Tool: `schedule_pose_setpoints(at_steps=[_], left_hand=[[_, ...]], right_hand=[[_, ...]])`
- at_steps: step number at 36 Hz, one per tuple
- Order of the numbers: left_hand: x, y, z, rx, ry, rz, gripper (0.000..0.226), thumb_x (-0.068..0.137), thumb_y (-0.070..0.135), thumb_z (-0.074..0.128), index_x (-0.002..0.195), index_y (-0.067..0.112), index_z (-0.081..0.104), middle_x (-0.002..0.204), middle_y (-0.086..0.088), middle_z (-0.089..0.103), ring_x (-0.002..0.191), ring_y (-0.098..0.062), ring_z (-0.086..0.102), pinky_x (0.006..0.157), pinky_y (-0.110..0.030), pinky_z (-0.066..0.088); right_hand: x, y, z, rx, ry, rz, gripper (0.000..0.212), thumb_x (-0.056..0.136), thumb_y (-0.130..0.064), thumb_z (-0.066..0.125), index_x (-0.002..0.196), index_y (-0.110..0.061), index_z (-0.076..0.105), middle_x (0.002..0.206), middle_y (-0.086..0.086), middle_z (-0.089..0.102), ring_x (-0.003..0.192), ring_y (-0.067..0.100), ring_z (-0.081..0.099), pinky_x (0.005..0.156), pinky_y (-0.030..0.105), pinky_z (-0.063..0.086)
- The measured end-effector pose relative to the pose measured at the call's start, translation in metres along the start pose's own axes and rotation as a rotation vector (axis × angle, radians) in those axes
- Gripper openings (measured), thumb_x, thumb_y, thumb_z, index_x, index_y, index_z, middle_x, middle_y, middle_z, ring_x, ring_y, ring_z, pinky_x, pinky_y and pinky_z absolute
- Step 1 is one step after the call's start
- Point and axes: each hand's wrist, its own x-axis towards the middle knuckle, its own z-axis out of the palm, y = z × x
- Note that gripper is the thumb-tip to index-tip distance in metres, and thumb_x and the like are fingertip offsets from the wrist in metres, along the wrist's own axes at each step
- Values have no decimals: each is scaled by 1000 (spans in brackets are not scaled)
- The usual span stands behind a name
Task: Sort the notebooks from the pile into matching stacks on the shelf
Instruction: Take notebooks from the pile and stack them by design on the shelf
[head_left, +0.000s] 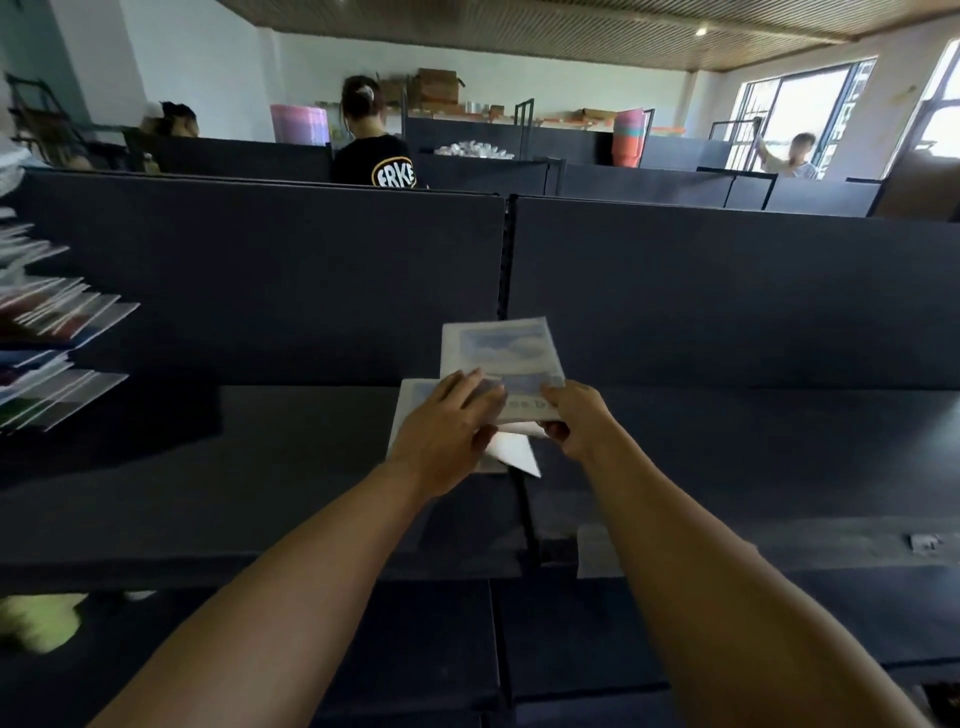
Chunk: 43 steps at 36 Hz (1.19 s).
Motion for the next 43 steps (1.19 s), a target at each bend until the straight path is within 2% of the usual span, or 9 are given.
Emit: schedule_pose_setpoints(at_steps=[4,9,11,15,20,24,29,32,43], left_hand=[[-19,-27,-4,27,-83,-108,51,101,31,42,150,26,28,158,-1,19,146,-22,10,103,-46,43],[-36,-48,0,-15,-197,-160,46,101,33,37,146,25,34,151,3,32,140,-22,27,99,-44,45],[-39,-47,2,38,-371,-174,51,101,39,37,150,26,26,155,3,26,142,-21,24,109,-43,36],[-35,-42,2,-1,-458,-212,65,94,55,45,150,27,25,158,5,18,145,-19,14,114,-43,28],[-24,-47,2,-74,-446,-215,48,93,35,55,138,25,43,148,6,33,137,-18,30,107,-41,38],[-16,-48,4,-102,-442,-215,40,91,24,56,131,24,49,143,5,38,134,-19,35,105,-36,38],[-14,-50,5,-153,-435,-222,35,90,15,57,123,27,53,140,6,41,132,-15,36,102,-33,39],[-13,-49,3,-166,-452,-225,40,91,12,57,128,26,50,144,5,36,134,-16,33,103,-33,37],[-14,-40,-11,-29,-501,-254,61,93,49,49,146,28,29,154,3,28,140,-21,27,112,-42,26]], right_hand=[[-2,16,32,-53,-41,33,7,96,-6,51,102,-6,55,75,9,54,61,18,51,50,24,44],[1,29,50,-437,8,-33,10,91,-11,57,94,-3,59,70,7,53,56,18,49,45,26,37],[-3,33,53,-785,74,-114,14,88,-15,57,99,-5,60,80,5,57,69,20,54,49,23,37],[-9,43,57,-1179,70,-209,44,92,-14,49,136,-14,45,137,11,42,125,31,40,89,36,43],[-7,47,54,-1269,27,-242,35,92,-16,48,126,-9,51,129,12,49,117,31,48,75,33,41],[-5,43,51,-1301,1,-253,35,91,-22,51,123,-7,52,127,11,52,117,30,48,80,35,45],[-9,36,47,-1504,-179,-208,89,79,-69,56,143,-11,35,144,11,39,131,31,35,103,41,35],[-11,31,44,-1604,-269,-223,102,71,-70,63,146,-11,28,148,10,33,134,31,31,108,43,30],[-13,24,49,-1884,-251,-370,88,76,-74,54,140,-14,41,149,8,26,131,30,32,106,42,25]])
